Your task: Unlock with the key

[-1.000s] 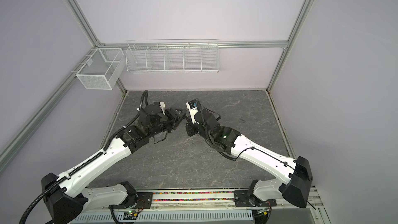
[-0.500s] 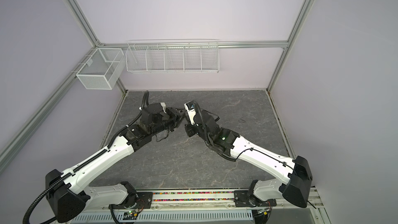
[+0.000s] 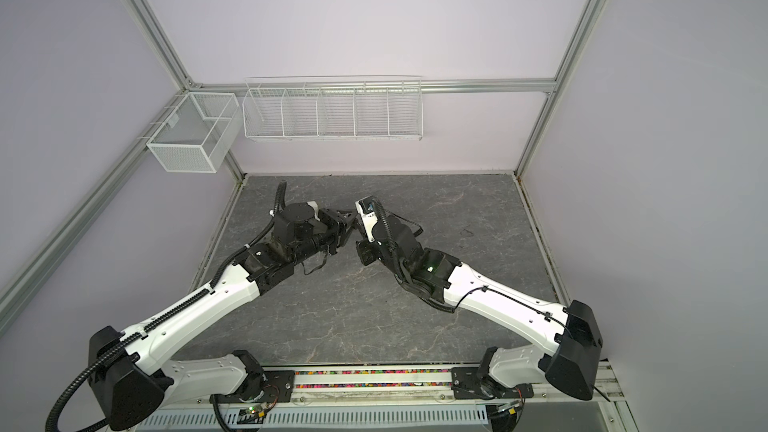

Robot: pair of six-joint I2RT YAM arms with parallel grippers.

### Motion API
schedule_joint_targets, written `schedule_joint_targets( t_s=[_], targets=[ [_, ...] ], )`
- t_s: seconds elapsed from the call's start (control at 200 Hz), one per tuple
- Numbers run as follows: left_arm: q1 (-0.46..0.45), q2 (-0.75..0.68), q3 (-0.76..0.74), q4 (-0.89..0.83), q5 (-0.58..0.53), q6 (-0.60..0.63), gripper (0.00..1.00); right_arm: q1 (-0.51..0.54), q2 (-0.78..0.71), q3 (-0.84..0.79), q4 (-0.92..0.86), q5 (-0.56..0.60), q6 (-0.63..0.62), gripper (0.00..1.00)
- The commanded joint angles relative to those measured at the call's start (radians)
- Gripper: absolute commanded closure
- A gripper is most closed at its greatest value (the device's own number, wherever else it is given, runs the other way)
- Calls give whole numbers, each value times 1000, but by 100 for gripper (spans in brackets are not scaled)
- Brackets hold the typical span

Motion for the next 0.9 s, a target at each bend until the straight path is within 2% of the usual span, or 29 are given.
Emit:
schedule_joint_targets(
  t_s=[0.0, 0.31, 0.44, 0.575, 0.7, 0.9],
  targets=[
    [1, -23, -20, 36, -26, -33, 65, 7, -2, -5, 27, 0, 26, 93],
    [1, -22, -10, 57, -24, 1, 76, 7, 21, 29, -4, -59, 52, 93],
    [-2, -6, 24, 59, 8, 83, 87, 8, 31, 50, -23, -110, 79, 93],
    [-28, 7, 55, 45, 27, 143, 100, 3, 34, 55, -15, -100, 98, 93],
    [-58, 8, 72, 36, 24, 173, 100, -6, 48, 82, -6, -86, 106, 93],
    [-64, 21, 69, 50, 78, 180, 100, -48, 18, 89, 67, -241, 212, 94]
  ],
)
